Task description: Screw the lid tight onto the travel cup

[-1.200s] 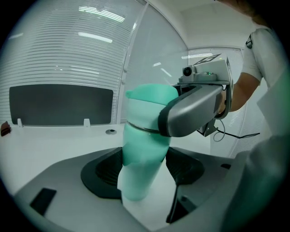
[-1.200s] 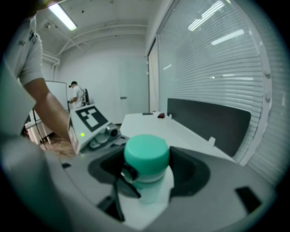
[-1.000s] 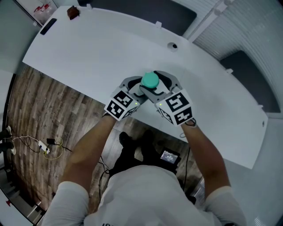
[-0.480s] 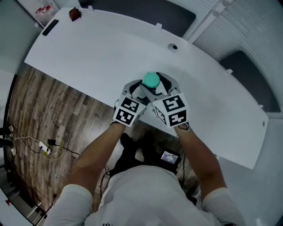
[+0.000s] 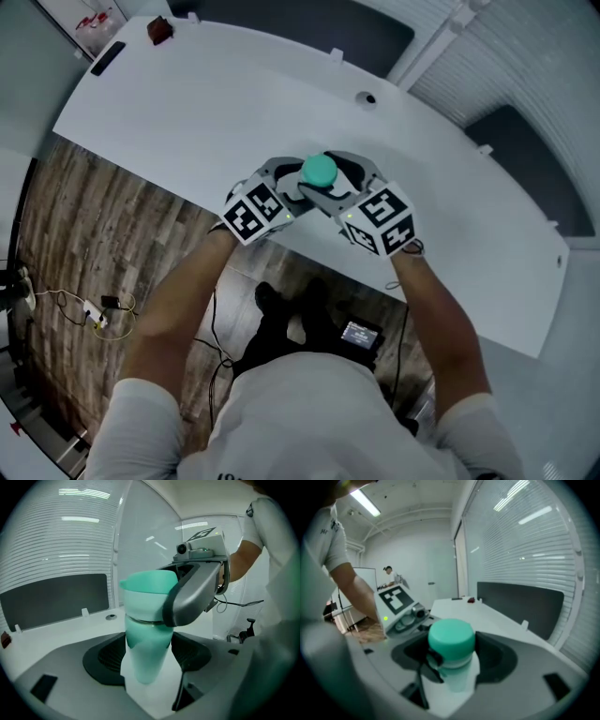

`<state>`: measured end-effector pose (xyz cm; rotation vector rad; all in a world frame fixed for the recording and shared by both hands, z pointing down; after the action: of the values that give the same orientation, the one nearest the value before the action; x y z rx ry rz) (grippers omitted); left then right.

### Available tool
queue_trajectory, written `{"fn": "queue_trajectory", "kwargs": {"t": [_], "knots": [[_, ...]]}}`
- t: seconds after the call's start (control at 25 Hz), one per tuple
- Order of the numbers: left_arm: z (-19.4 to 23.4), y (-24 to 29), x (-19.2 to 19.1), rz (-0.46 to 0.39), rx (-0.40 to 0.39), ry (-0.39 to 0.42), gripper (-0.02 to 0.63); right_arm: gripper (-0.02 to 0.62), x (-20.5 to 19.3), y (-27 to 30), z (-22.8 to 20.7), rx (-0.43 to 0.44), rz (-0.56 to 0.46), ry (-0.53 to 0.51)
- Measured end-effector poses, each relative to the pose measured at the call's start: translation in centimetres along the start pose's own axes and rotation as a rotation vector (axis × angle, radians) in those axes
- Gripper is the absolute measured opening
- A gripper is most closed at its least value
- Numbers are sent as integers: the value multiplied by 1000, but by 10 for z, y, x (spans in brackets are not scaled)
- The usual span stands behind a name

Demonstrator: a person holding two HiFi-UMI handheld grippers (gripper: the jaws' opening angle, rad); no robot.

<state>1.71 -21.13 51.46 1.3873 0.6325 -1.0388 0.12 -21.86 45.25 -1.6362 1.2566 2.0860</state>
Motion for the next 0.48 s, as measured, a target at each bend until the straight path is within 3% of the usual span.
{"fn": "queue_trajectory", "kwargs": {"t": [0.2, 0.48], "knots": [[1, 5, -3, -34, 7, -40, 311, 316, 0, 0, 0, 29, -12, -13], [1, 1, 0, -127, 171, -108, 311, 316, -1, 1, 1, -69, -4, 10]]}}
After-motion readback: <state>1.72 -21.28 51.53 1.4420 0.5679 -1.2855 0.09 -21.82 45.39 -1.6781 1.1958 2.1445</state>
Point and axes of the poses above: the fingertips, and each gripper's own axes: y forward along the fingers, z to its left, x out of its top, the point moved 1 cm from there along -y, backward along the fingers, and after that the axes turned 10 degrees about -x, right-handed, at the moved point
